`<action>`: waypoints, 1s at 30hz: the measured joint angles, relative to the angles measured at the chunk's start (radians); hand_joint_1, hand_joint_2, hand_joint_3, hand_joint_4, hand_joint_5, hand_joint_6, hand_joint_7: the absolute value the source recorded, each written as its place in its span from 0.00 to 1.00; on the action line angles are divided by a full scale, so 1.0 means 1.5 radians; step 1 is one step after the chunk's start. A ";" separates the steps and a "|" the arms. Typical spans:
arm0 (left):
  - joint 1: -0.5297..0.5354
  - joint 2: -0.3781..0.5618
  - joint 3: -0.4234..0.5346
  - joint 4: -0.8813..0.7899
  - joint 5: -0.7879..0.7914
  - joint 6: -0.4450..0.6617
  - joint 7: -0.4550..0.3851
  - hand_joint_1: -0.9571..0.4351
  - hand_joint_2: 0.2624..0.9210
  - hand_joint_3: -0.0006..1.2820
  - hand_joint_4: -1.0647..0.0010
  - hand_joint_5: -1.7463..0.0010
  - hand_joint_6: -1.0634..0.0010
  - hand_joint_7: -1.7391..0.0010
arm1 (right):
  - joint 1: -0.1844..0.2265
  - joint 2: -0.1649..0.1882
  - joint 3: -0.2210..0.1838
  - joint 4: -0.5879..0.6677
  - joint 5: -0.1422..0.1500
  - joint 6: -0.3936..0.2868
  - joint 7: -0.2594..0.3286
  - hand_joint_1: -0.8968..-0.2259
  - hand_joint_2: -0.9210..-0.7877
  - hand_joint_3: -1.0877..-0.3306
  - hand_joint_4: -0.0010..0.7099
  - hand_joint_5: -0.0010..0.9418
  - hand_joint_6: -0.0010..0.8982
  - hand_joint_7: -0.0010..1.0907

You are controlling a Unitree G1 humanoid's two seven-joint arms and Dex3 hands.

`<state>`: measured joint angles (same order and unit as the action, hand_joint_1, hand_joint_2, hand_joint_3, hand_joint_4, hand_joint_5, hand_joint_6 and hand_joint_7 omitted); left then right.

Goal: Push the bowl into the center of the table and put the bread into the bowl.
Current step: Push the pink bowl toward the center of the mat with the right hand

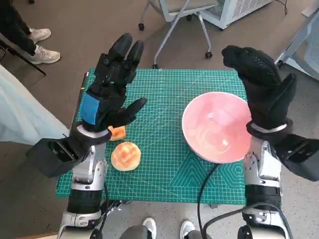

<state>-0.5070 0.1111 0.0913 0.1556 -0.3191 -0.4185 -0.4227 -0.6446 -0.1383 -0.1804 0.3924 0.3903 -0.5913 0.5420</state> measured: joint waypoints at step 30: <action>0.005 -0.002 0.000 -0.006 0.000 0.005 0.001 0.38 1.00 0.30 0.88 1.00 1.00 0.79 | -0.059 -0.109 -0.107 0.281 -0.023 -0.103 -0.025 0.33 0.00 0.53 0.23 0.00 0.17 0.24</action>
<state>-0.4989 0.1078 0.0915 0.1469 -0.3186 -0.4107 -0.4206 -0.7334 -0.3020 -0.3414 0.8138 0.3555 -0.7458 0.5040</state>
